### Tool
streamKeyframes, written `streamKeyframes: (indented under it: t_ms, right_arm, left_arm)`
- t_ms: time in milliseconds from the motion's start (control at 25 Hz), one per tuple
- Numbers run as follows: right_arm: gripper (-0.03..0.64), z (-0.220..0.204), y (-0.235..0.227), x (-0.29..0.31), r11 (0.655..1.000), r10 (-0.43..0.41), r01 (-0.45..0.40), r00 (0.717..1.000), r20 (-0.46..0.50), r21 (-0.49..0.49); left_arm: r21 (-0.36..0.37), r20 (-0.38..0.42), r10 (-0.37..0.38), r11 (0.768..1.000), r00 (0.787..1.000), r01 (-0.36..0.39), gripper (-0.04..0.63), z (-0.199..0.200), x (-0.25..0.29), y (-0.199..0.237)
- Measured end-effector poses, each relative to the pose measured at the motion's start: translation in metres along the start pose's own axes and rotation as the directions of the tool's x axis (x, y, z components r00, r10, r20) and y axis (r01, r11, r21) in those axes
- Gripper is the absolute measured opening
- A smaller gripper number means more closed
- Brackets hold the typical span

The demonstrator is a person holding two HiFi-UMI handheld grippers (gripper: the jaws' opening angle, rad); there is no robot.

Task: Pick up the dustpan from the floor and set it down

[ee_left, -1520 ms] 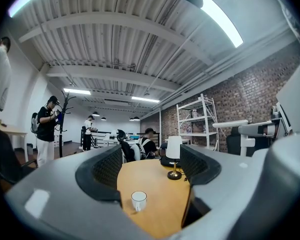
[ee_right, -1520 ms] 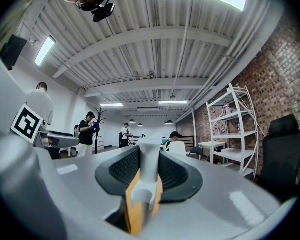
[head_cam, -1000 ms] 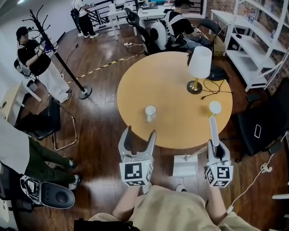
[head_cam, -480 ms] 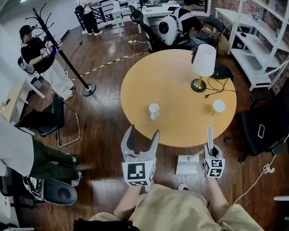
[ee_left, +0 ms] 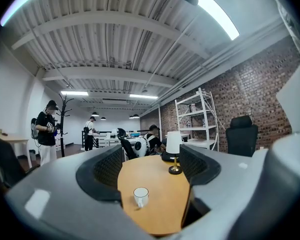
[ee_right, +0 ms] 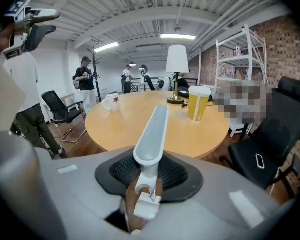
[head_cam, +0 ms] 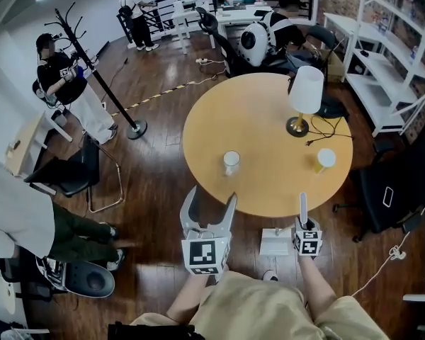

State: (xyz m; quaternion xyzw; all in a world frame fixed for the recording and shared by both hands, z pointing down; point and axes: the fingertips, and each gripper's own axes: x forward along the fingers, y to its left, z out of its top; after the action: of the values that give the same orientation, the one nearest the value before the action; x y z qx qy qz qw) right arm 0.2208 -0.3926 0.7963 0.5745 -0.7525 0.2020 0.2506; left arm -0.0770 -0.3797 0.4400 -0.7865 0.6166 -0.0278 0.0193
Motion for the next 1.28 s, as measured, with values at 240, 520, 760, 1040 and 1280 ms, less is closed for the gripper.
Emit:
streamKeyframes:
  t_ms: [240,520,760,1040,1280]
  right_arm:
    - [0.140,0.011,0.008,0.021,0.993,0.072,-0.074,0.997,0.027,0.091]
    - [0.215,0.009,0.010,0.021,0.975,0.143,-0.147,0.989,0.035,0.167]
    - [0.239,0.020,0.005,-0.008,0.959,0.131,-0.151,0.987,0.098,0.240]
    - [0.250,0.091,0.021,-0.067,0.941,0.149,-0.231,0.938,0.312,0.247]
    - [0.258,0.174,0.048,-0.114,0.952,0.180,-0.278,0.852,0.491,0.132]
  left_arm:
    - [-0.002,-0.011,0.000,1.000,1.000,0.000,0.339,-0.004,-0.001,0.003]
    - [-0.001,-0.012,-0.003,1.000,1.000,0.003,0.339,-0.005,-0.001,0.001]
    - [-0.003,-0.013,-0.009,1.000,1.000,0.009,0.337,-0.005,0.002,0.000]
    - [-0.017,-0.021,-0.029,0.999,0.999,0.029,0.338,-0.006,0.004,-0.003]
    - [-0.033,-0.014,-0.031,0.999,0.999,0.030,0.333,-0.009,0.004,-0.009]
